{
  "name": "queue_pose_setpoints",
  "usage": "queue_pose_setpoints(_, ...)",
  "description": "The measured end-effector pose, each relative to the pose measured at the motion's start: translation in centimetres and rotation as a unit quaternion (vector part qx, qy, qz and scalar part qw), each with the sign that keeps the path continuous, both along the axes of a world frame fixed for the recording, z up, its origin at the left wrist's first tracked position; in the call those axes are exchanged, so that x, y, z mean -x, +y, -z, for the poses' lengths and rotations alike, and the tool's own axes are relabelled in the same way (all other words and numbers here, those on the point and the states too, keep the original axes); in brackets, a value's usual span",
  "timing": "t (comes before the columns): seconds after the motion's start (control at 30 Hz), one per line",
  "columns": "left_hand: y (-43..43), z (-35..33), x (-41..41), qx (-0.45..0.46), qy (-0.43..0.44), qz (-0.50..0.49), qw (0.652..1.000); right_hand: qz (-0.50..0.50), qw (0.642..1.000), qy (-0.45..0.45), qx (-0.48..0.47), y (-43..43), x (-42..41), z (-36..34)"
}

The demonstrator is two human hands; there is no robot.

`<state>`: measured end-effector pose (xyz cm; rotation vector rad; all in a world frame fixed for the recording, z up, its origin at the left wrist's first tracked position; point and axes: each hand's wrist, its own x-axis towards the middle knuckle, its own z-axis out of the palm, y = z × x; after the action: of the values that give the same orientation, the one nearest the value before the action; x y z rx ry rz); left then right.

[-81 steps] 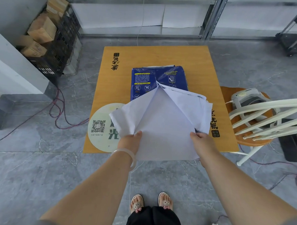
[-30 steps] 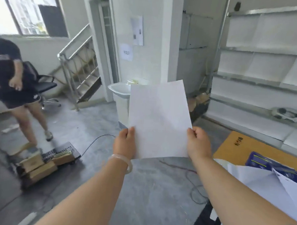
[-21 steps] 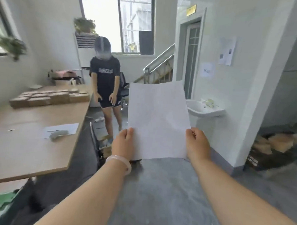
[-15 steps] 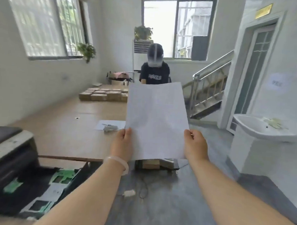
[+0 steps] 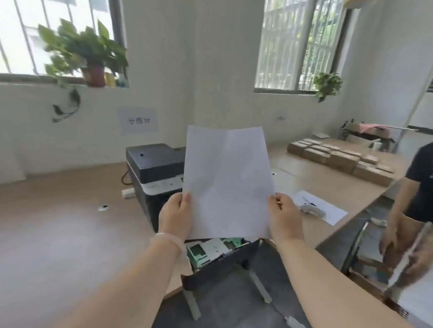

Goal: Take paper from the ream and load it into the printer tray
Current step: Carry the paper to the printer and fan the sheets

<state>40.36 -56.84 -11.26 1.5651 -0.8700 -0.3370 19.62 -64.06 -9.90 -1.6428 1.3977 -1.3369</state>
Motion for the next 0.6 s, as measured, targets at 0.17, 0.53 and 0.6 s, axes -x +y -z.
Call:
queue_pose_setpoints(0.17, 4.2, 1.9, -3.8, -0.022, 0.009, -0.105, 0.994, -0.115, 0.993, 0.009, 0.001, -0.2, -5.7, 1.9)
queue_pose_setpoints(0.53, 9.9, 5.3, -15.3, -0.037, 0.023, -0.226, 0.973, -0.298, 0.948, -0.012, -0.107, 0.8, -20.3, 5.5)
queue_pose_setpoints(0.6, 9.8, 5.8, -18.1, -0.038, 0.037, -0.234, 0.971, -0.302, 0.946, -0.012, -0.116, 0.4, -23.5, 5.8)
